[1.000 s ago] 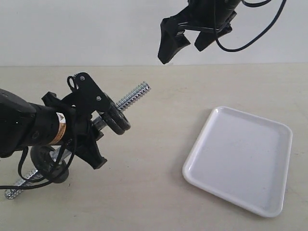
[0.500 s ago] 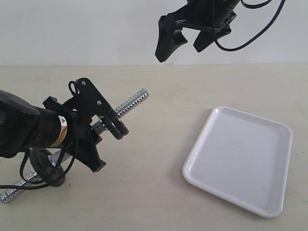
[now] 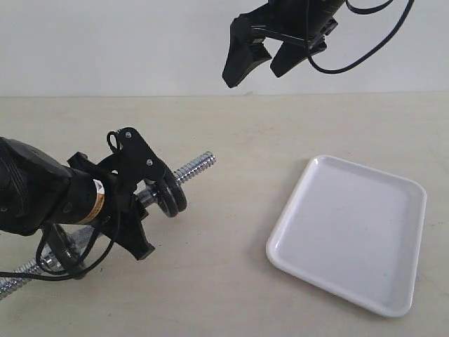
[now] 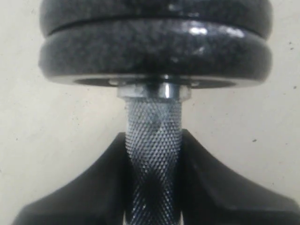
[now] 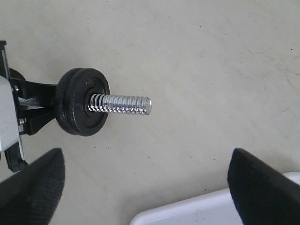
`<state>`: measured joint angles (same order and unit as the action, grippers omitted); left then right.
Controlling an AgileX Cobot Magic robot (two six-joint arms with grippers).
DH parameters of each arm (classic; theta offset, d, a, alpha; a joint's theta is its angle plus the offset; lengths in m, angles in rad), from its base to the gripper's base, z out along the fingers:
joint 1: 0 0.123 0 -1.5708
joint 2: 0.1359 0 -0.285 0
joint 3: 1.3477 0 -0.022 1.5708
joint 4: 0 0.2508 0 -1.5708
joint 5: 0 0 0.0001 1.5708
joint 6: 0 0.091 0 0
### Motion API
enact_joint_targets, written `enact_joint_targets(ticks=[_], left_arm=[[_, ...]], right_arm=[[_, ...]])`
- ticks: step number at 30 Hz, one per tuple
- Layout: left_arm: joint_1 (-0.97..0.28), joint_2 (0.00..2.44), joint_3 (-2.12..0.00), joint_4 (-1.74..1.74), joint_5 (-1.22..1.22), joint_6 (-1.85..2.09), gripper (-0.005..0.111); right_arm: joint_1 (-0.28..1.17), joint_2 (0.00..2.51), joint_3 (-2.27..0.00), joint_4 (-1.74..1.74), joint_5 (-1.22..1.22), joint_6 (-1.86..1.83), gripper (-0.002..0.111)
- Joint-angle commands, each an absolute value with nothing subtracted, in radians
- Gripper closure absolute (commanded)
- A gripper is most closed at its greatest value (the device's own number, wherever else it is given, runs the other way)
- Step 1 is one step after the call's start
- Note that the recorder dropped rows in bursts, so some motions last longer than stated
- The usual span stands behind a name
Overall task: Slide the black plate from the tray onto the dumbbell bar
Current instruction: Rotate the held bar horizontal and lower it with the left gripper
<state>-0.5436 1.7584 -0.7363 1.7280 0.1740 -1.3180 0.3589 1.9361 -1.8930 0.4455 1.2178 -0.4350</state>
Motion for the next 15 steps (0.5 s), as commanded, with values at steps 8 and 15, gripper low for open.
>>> enact_joint_targets(ticks=[8,15], left_arm=[[-0.516,1.739,-0.775,1.744,0.291,-1.347,0.102],[-0.498,1.741,-0.803,1.744,0.291,-1.349,0.102]], right_arm=[[0.358,1.926,-1.900,0.467,1.221,-0.445,0.026],[0.358,1.928,-1.896,0.465,1.221,-0.445,0.026]])
